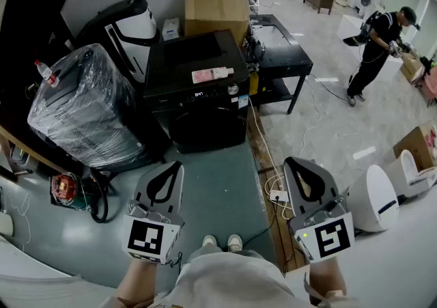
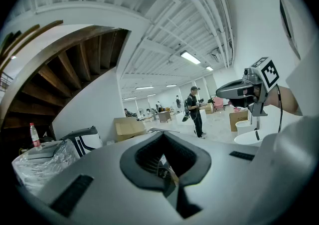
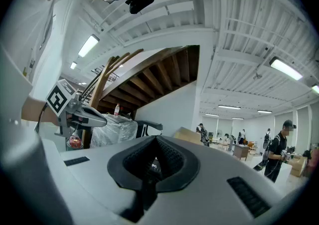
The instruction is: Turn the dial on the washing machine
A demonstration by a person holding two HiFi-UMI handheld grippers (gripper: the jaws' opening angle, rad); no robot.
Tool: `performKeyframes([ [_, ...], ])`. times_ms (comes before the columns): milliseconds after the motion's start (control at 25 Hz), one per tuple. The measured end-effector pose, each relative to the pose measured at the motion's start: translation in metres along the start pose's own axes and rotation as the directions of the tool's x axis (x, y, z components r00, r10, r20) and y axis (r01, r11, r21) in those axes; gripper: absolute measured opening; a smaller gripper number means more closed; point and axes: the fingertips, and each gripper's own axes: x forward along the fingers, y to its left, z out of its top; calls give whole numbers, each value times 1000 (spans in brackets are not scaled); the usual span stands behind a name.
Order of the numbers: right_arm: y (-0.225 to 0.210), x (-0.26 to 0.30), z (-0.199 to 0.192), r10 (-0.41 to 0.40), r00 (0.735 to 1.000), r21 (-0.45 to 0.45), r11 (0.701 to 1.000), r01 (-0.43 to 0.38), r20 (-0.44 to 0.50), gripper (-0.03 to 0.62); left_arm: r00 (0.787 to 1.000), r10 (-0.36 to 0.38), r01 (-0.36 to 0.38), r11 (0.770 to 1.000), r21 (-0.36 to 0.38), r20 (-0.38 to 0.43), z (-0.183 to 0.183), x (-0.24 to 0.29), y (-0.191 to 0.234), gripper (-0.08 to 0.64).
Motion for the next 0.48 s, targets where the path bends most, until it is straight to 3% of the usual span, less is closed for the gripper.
performKeyframes([
  [480,-3,-11,-2,0,1000,64,998,0,7,28,1000,7,-7,999,50,4,-3,-4,-5,20],
])
